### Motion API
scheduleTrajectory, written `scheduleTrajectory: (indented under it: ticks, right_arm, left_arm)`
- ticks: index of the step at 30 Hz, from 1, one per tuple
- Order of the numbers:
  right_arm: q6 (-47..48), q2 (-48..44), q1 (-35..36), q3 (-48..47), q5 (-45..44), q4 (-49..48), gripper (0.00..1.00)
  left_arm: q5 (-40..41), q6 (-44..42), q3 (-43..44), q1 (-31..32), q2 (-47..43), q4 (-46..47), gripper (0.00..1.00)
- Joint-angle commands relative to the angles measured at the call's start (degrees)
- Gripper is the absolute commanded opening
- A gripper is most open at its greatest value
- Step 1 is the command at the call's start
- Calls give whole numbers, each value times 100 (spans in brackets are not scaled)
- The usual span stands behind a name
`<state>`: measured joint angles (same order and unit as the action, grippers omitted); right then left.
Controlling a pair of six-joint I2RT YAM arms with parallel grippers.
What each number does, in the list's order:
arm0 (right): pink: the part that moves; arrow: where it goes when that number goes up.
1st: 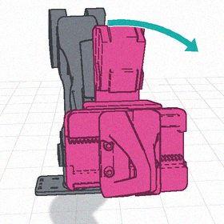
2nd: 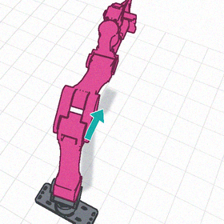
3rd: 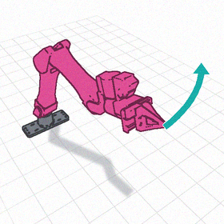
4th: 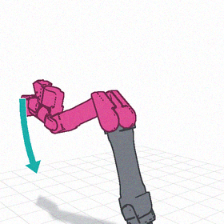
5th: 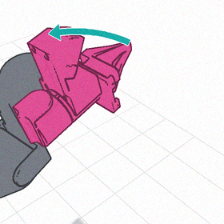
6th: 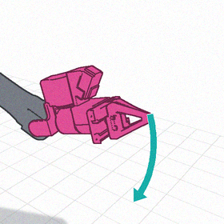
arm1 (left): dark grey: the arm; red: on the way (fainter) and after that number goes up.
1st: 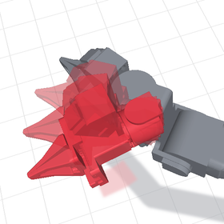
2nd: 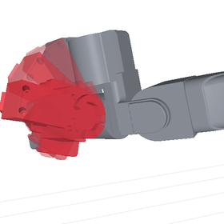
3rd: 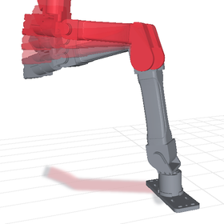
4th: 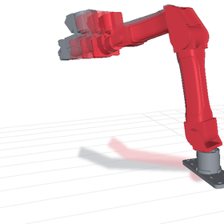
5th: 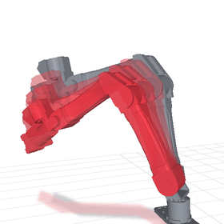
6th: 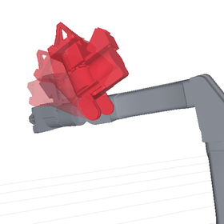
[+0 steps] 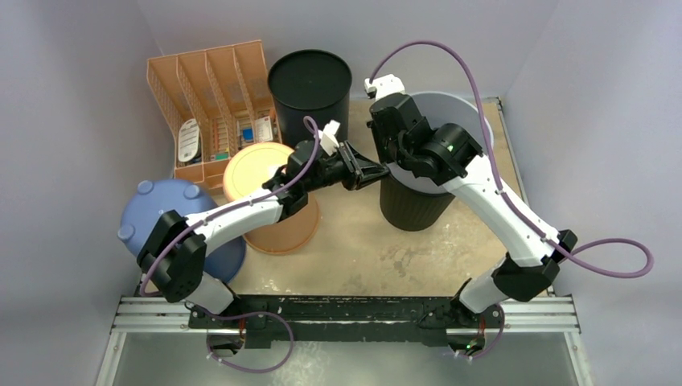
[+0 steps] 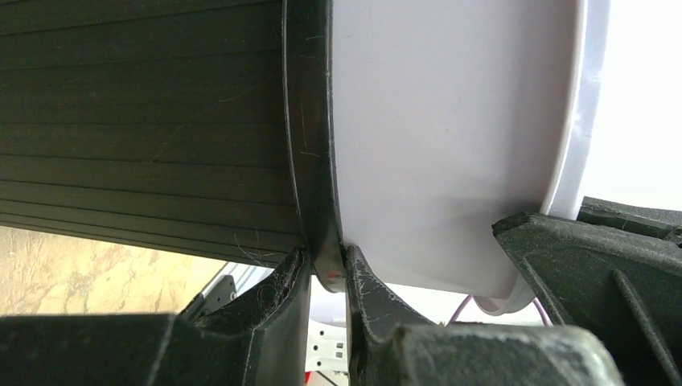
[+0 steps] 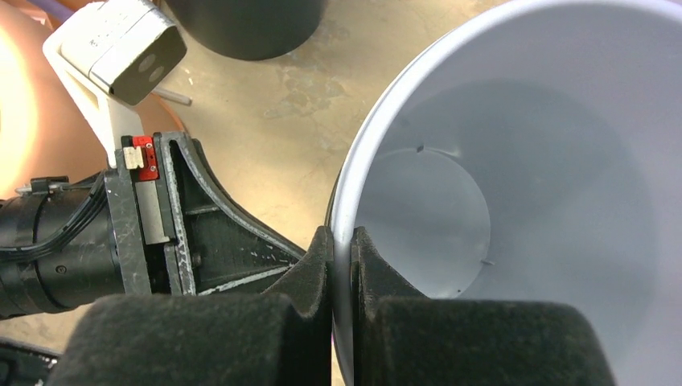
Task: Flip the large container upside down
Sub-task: Adjust the container in the container.
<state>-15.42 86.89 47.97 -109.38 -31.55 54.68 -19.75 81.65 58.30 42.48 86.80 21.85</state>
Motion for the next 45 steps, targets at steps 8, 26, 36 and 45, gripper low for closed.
scheduleTrajectory:
  ticks: [8,26,36,45]
  right_arm:
    - [183,207,90,-1641,103,479,0]
    - [293,242,90,-2792,-616,641,0]
    - [311,21,86,-2910,-817,708,0]
    - [454,-150,90,-2942,-825,424,0]
  left_arm:
    - [693,-340,-11,-114,-63,-1485,0]
    - [818,-290,-818,-284,271,-1476,0]
    - [862,-322,-1001,-547,204,-1538,0]
    - [872,-346,-1074,-583,317,-1511,0]
